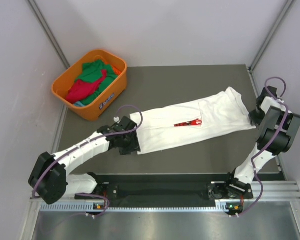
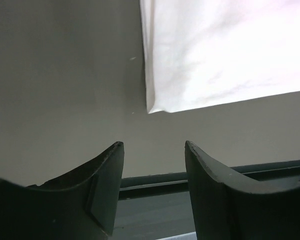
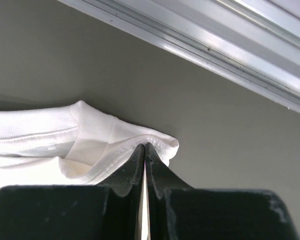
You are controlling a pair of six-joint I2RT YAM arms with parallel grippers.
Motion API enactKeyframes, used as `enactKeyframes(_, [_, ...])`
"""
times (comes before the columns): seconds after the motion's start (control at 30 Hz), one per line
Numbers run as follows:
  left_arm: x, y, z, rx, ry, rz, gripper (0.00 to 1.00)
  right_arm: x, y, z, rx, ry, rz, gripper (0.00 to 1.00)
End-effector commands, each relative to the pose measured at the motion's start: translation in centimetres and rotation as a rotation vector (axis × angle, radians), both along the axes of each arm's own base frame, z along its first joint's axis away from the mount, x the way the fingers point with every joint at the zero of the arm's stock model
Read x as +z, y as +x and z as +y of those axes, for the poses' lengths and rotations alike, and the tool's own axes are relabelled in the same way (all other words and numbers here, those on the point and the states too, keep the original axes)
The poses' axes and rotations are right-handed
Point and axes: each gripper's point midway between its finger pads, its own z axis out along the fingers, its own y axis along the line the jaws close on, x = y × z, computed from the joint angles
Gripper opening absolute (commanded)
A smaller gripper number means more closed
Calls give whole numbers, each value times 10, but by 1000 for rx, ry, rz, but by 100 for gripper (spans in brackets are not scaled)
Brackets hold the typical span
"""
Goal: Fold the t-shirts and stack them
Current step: Fold the tshirt
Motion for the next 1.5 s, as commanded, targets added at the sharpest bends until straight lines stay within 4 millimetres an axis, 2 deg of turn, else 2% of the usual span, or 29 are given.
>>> enactKeyframes(0.0, [37,21,-8,11,-28,-97,57,27,37,-28,16,-77,-137,0])
enactKeyframes(0.07, [48,33,-7,-7,9,-141,57,26,52,-25,47,-43,-182,0])
enactKeyframes(0.1, [52,42,-3,-2,40,-176,57,33,67,-26,76,-44,-232,0])
enactKeyframes(0.13, [55,49,-1,-27,63,-207,57,32,78,-18,116,2,-271,0])
enactKeyframes(0.27, [65,86,0,-47,98,-272,57,27,106,-12,194,55,-338,0])
enactKeyframes(0.3, [65,93,2,-46,98,-278,57,29,113,-15,207,39,-354,0])
enactKeyframes(0.33, [65,103,6,-31,81,-271,56,29,119,-9,235,72,-380,0])
enactKeyframes(0.37, [62,112,6,-43,74,-267,56,24,122,-8,246,83,-382,0])
enactKeyframes(0.4, [64,126,12,-18,57,-280,56,27,130,-9,262,76,-405,0])
enactKeyframes(0.47, [62,139,9,-50,29,-273,55,23,140,-4,301,105,-430,0])
enactKeyframes(0.5, [63,148,10,-55,15,-287,55,28,150,-6,328,95,-461,0])
enactKeyframes(0.57, [61,159,8,-104,35,-298,58,22,161,1,365,135,-481,0])
enactKeyframes(0.6, [61,161,3,-134,17,-300,59,30,173,2,383,135,-509,0])
enactKeyframes(0.63, [55,165,0,-172,22,-301,63,22,178,8,402,163,-508,0])
enactKeyframes(0.7, [51,171,-7,-215,8,-312,65,30,194,14,442,164,-544,0])
enactKeyframes(0.73, [43,174,-8,-243,20,-299,65,26,198,18,454,178,-545,0])
enactKeyframes(0.87, [22,171,-19,-320,-6,-235,66,40,224,26,521,163,-608,0])
enactKeyframes(0.93, [14,170,-21,-341,-9,-216,66,35,231,28,522,181,-616,0])
enactKeyframes(1.0, [4,167,-23,-357,-19,-195,66,43,242,27,522,185,-655,0])
enactKeyframes(1.1, [-9,164,-22,-365,-7,-166,64,45,255,32,531,218,-703,0])
enactKeyframes(1.13, [-15,163,-21,-367,0,-154,63,38,257,34,535,235,-705,0])
enactKeyframes(1.2, [-23,161,-20,-370,13,-126,62,42,266,36,541,245,-736,0])
enactKeyframes(1.23, [-26,160,-20,-376,19,-117,61,36,268,39,549,267,-742,0])
enactKeyframes(1.33, [-35,158,-19,-375,46,-93,45,37,277,43,559,289,-779,0])
enactKeyframes(1.37, [-37,158,-18,-374,51,-89,34,38,280,44,562,287,-792,0])
enactKeyframes(1.47, [-41,156,-14,-369,69,-63,13,37,286,44,569,287,-802,0])
